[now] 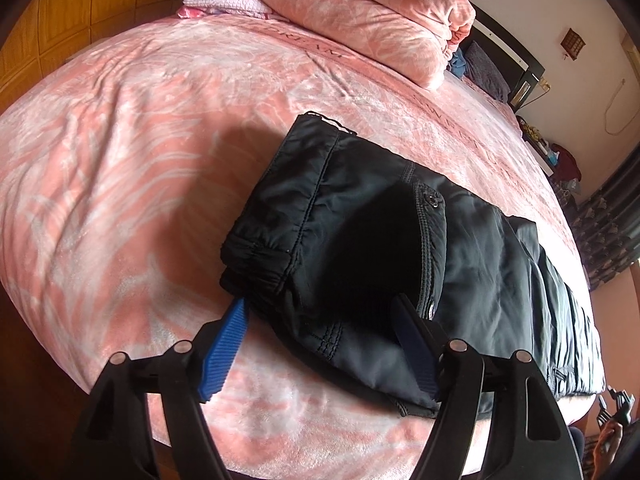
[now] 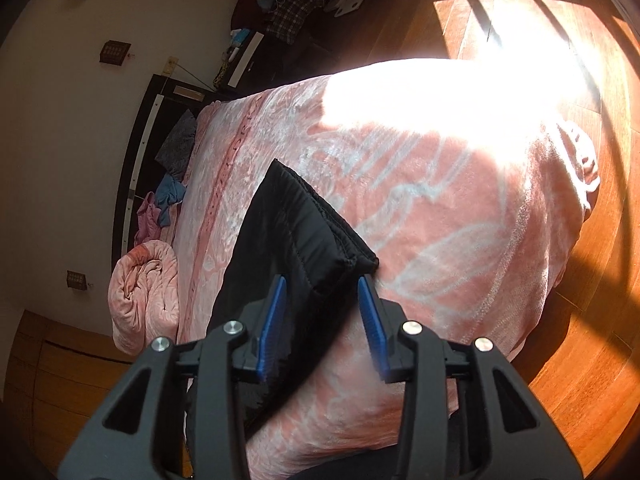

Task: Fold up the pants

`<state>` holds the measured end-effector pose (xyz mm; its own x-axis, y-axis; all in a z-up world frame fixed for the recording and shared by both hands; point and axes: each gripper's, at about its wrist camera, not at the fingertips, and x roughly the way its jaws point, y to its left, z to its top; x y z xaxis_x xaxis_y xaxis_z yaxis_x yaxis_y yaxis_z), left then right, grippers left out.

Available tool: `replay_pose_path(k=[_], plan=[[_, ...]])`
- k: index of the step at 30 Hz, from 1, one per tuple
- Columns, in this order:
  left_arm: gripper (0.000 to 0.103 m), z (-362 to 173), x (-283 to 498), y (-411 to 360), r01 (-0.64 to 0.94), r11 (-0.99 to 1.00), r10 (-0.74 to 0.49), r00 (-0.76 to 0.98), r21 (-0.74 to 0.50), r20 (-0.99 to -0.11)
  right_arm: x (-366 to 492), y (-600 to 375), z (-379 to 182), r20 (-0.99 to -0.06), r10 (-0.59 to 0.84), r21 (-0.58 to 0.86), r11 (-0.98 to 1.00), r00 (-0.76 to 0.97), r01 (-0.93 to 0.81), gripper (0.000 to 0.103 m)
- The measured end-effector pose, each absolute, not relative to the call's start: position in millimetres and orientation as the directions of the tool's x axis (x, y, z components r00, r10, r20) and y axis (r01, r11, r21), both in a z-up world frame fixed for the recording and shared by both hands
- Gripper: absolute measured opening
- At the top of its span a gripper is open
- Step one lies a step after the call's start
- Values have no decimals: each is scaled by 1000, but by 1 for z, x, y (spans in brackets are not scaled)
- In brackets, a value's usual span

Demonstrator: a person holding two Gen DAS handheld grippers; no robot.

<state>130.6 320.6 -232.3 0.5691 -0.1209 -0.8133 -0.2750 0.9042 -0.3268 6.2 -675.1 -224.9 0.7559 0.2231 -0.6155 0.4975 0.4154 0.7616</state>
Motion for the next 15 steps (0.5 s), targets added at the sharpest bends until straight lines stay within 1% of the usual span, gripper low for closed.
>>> replay_pose_path(k=[2, 4, 5, 6, 7, 8, 9, 10, 12, 13, 14, 15], plan=[[75, -231, 130, 321, -282, 901, -115, 576, -329, -809, 12, -674, -230, -628, 229, 755, 413, 744, 510, 16], [74, -230, 131, 324, -308, 896, -90, 578, -319, -811, 14, -673, -233, -644, 214, 739, 422, 735, 525, 15], [69, -233, 133, 327, -333, 892, -69, 567, -305, -821, 15, -673, -234, -644, 212, 738, 427, 735, 523, 15], [62, -236, 135, 332, -369, 883, -45, 550, -291, -834, 15, -673, -235, -637, 216, 743, 425, 740, 516, 19], [54, -241, 136, 339, -405, 864, -42, 534, -300, -844, 13, -674, -236, -624, 222, 756, 414, 749, 507, 19], [55, -245, 135, 346, -427, 839, -68, 534, -338, -843, 10, -675, -237, -606, 229, 772, 402, 762, 493, 23], [55, -248, 134, 351, -438, 817, -97, 537, -376, -838, 7, -676, -237, -594, 231, 782, 393, 771, 484, 31], [55, -250, 133, 352, -440, 809, -107, 540, -389, -835, 2, -676, -237, -577, 228, 793, 384, 784, 473, 34], [56, -249, 130, 347, -422, 825, -100, 544, -375, -833, -7, -678, -236, -543, 229, 818, 362, 808, 448, 37], [57, -247, 129, 344, -409, 835, -97, 549, -368, -830, -10, -679, -237, -529, 230, 829, 343, 817, 441, 40], [63, -245, 127, 340, -396, 841, -100, 556, -369, -825, -12, -679, -239, -519, 235, 839, 327, 822, 436, 48], [67, -243, 125, 337, -383, 844, -106, 567, -375, -817, -12, -679, -241, -516, 240, 841, 323, 822, 434, 49]])
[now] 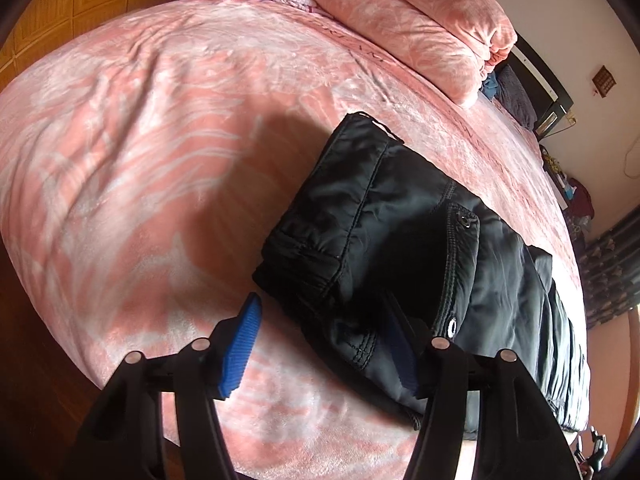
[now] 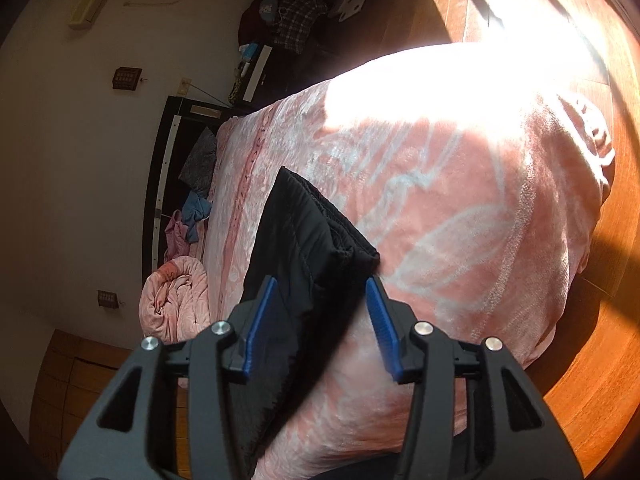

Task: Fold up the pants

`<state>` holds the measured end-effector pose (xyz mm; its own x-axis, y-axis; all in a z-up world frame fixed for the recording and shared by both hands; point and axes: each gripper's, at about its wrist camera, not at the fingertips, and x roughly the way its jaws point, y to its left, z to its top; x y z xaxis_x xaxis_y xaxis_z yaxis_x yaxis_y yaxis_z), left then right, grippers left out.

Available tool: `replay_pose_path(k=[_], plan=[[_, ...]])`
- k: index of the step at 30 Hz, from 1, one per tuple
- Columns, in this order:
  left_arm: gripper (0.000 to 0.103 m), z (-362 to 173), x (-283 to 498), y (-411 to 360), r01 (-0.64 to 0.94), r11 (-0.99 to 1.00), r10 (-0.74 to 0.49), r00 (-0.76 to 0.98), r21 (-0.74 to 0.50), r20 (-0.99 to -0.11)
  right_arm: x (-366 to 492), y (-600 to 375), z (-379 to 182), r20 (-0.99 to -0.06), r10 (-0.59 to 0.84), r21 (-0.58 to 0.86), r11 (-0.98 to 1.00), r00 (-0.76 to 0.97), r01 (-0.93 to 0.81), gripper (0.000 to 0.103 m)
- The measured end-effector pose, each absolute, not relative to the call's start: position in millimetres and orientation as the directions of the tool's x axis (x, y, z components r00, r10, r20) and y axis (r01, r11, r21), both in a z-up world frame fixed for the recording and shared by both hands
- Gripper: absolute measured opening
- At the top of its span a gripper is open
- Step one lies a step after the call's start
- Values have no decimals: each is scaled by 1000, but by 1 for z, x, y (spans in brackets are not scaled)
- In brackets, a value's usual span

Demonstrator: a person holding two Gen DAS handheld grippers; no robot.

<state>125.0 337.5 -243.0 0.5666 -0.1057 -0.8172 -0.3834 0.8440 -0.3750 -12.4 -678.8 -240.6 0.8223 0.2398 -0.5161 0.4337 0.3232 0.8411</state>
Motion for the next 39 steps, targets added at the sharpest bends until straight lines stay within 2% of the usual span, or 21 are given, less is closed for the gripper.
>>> replay_pose_path(k=[2, 4, 6, 8, 14, 17, 19, 21, 22, 25, 28, 33, 39], plan=[[83, -237, 121, 331, -365, 851, -101, 592, -377, -800, -8, -676, -243, -517, 255, 841, 330, 817, 429, 49], [90, -234, 120, 325, -345, 859, -104, 607, -379, -788, -4, -674, -248, -509, 267, 849, 310, 818, 427, 52], [92, -235, 121, 319, -331, 863, -120, 603, -383, -789, 2, -673, -254, -509, 274, 852, 294, 816, 433, 58], [92, -238, 123, 315, -329, 865, -125, 591, -380, -797, 6, -672, -262, -493, 286, 866, 256, 822, 430, 60], [94, -251, 126, 310, -365, 848, -123, 570, -385, -813, 11, -674, -273, -414, 278, 908, 198, 867, 370, 59], [94, -253, 125, 311, -389, 834, -113, 574, -391, -811, 14, -673, -275, -405, 279, 911, 211, 871, 356, 58], [94, -253, 125, 311, -404, 825, -103, 578, -395, -809, 17, -673, -273, -425, 278, 899, 242, 862, 366, 52], [94, -254, 124, 311, -419, 819, -91, 580, -393, -809, 21, -672, -273, -447, 283, 886, 266, 848, 379, 28], [94, -253, 123, 310, -426, 816, -85, 582, -392, -809, 21, -672, -273, -446, 288, 887, 265, 847, 377, 23], [95, -252, 120, 309, -445, 806, -63, 589, -389, -805, 22, -668, -264, -467, 271, 872, 301, 842, 387, 19], [95, -251, 115, 309, -515, 779, 23, 592, -356, -805, 24, -663, -253, -496, 248, 851, 329, 832, 409, 18], [95, -251, 112, 307, -601, 716, 87, 581, -355, -809, 32, -653, -231, -549, 202, 806, 384, 811, 450, 16], [99, -259, 103, 314, -676, 629, 126, 575, -384, -808, 38, -648, -216, -554, 189, 796, 406, 811, 450, 16]])
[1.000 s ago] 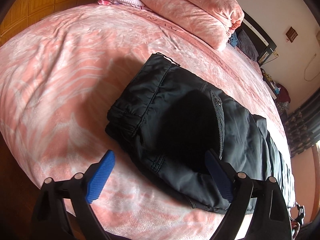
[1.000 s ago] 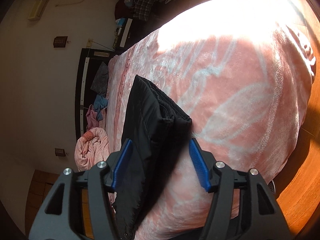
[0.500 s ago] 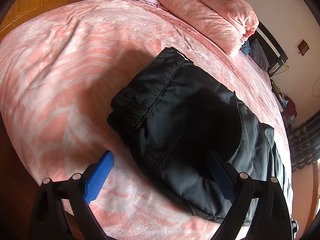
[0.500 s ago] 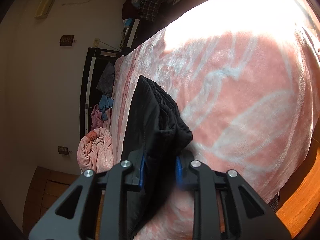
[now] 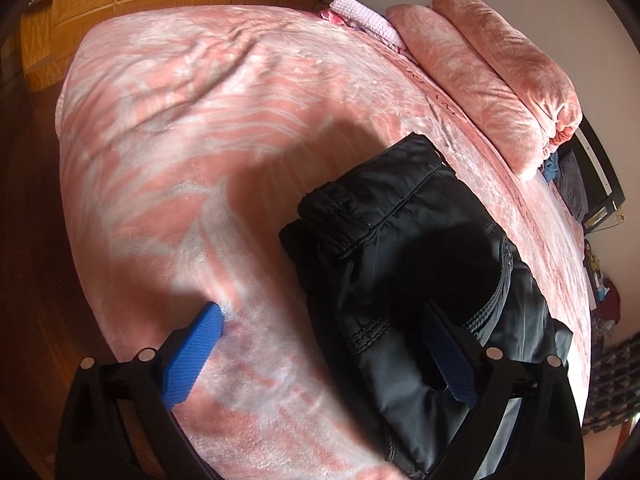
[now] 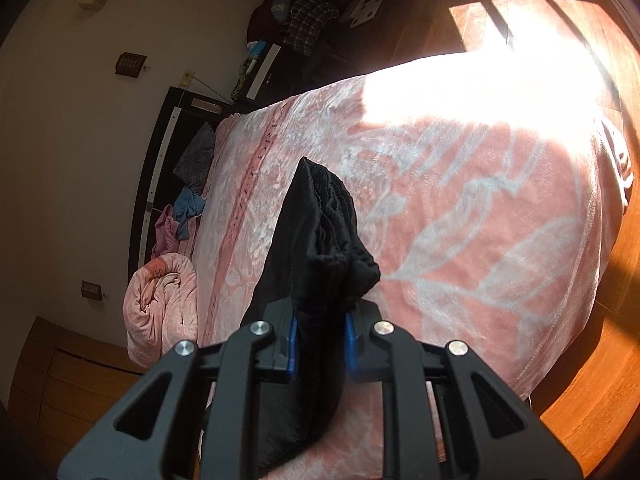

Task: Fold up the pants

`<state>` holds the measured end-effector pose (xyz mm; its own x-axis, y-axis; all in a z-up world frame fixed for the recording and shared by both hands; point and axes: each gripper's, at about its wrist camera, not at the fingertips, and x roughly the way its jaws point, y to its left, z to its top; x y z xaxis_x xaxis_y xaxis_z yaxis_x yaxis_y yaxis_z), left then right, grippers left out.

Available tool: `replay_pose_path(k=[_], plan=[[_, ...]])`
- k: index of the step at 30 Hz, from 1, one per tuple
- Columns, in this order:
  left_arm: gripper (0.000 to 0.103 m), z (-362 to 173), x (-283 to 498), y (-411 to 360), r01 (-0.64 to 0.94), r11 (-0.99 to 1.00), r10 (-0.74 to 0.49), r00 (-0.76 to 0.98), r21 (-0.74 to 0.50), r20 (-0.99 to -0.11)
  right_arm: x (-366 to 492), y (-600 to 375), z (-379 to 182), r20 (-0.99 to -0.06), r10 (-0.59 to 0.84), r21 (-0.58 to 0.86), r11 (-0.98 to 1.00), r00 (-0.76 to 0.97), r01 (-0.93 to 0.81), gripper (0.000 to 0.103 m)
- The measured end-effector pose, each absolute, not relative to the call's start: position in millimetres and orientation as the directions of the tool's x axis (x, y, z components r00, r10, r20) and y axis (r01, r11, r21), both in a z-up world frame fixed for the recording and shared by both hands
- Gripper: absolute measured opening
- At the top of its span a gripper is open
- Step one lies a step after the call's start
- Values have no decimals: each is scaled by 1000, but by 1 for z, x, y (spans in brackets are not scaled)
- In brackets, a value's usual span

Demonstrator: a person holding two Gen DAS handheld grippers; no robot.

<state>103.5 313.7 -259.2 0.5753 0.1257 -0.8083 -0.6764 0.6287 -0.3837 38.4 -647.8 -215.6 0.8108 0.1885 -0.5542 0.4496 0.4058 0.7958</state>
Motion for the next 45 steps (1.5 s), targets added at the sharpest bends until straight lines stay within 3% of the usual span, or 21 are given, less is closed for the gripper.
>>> replay_pose_path(k=[18, 45], plan=[[99, -261, 101, 314, -679, 617, 121, 581, -398, -805, 56, -606, -143, -558, 120, 715, 571, 821, 403, 15], [99, -263, 101, 314, -678, 617, 113, 579, -399, -808, 87, -505, -42, -536, 143, 540, 816, 832, 208, 15]])
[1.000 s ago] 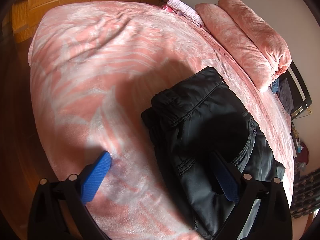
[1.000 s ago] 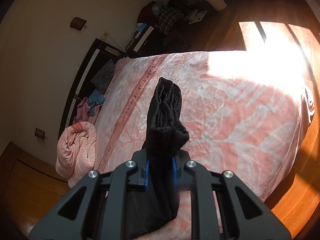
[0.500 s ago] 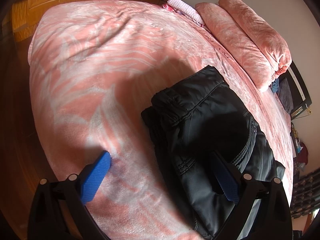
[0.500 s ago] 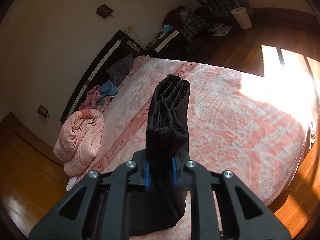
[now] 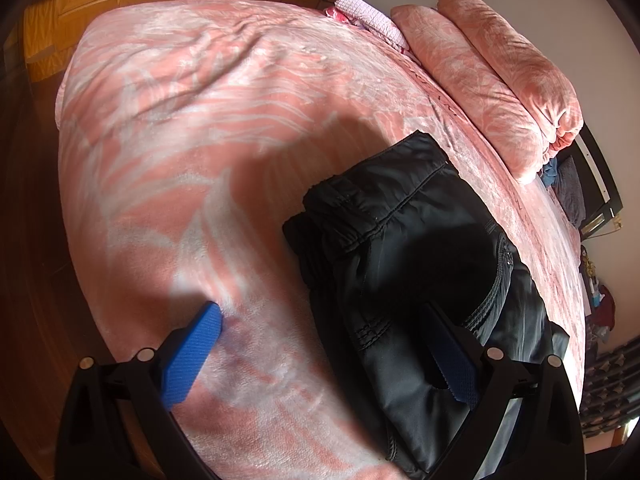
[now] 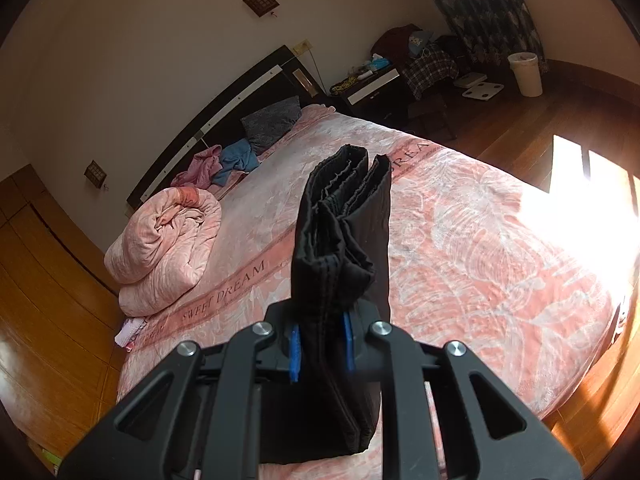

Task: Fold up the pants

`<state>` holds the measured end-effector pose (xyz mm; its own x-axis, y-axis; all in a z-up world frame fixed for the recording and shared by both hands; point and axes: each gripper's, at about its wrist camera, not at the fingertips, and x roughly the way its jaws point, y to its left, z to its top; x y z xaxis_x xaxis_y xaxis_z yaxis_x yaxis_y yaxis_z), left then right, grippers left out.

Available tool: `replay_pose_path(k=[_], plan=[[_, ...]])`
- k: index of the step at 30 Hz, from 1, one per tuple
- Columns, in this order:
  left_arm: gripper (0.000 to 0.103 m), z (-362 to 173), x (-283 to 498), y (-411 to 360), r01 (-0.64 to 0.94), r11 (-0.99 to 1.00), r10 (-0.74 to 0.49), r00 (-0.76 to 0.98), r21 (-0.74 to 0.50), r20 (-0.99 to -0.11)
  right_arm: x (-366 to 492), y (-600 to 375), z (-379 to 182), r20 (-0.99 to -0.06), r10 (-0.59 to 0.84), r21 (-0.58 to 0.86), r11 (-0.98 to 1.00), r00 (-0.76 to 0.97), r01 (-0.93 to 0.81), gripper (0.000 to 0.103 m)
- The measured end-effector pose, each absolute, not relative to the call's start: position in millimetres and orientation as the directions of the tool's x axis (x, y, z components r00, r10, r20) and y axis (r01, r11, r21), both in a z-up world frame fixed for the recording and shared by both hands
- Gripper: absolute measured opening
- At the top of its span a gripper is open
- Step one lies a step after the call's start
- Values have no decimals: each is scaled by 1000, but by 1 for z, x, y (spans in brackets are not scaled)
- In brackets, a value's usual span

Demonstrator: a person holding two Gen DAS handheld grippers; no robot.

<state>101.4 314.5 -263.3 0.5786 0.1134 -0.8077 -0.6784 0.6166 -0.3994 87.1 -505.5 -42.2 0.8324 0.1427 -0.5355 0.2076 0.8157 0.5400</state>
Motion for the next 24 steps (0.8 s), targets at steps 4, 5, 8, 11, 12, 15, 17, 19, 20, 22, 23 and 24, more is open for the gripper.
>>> replay_pose_path(k=[4, 5, 8, 11, 12, 15, 17, 19, 20, 22, 23, 24], plan=[[99, -264, 101, 314, -679, 616, 113, 579, -400, -808, 91, -491, -34, -539, 142, 506, 843, 830, 184, 15], [99, -264, 101, 315, -679, 616, 113, 579, -400, -808, 92, -488, -32, -539, 142, 497, 849, 830, 178, 15], [99, -264, 101, 315, -679, 616, 113, 578, -400, -808, 94, -477, -26, -540, 145, 474, 866, 829, 157, 15], [99, -264, 101, 315, -678, 616, 113, 579, -400, -808, 95, -466, -21, -540, 145, 451, 882, 829, 139, 15], [99, -264, 101, 314, -678, 616, 113, 579, -401, -807, 96, -463, -20, -539, 146, 443, 887, 829, 132, 15], [99, -264, 101, 315, -678, 616, 113, 579, -400, -808, 96, -452, -16, -541, 150, 420, 901, 828, 112, 15], [99, -264, 101, 315, -678, 616, 112, 579, -401, -807, 97, -445, -14, -542, 149, 401, 911, 827, 99, 15], [99, -264, 101, 315, -678, 616, 112, 579, -400, -808, 97, -436, -11, -543, 145, 378, 922, 827, 86, 15], [99, -264, 101, 315, -678, 616, 112, 579, -400, -808, 97, -433, -10, -543, 144, 368, 926, 827, 81, 15], [99, -264, 101, 315, -678, 616, 112, 579, -401, -807, 98, -426, -9, -544, 145, 355, 932, 826, 70, 15], [99, -264, 101, 315, -678, 616, 112, 579, -401, -807, 98, -422, -8, -546, 146, 347, 936, 825, 64, 15], [99, -264, 101, 315, -678, 616, 112, 579, -401, -807, 98, -419, -7, -547, 144, 338, 939, 825, 60, 15]])
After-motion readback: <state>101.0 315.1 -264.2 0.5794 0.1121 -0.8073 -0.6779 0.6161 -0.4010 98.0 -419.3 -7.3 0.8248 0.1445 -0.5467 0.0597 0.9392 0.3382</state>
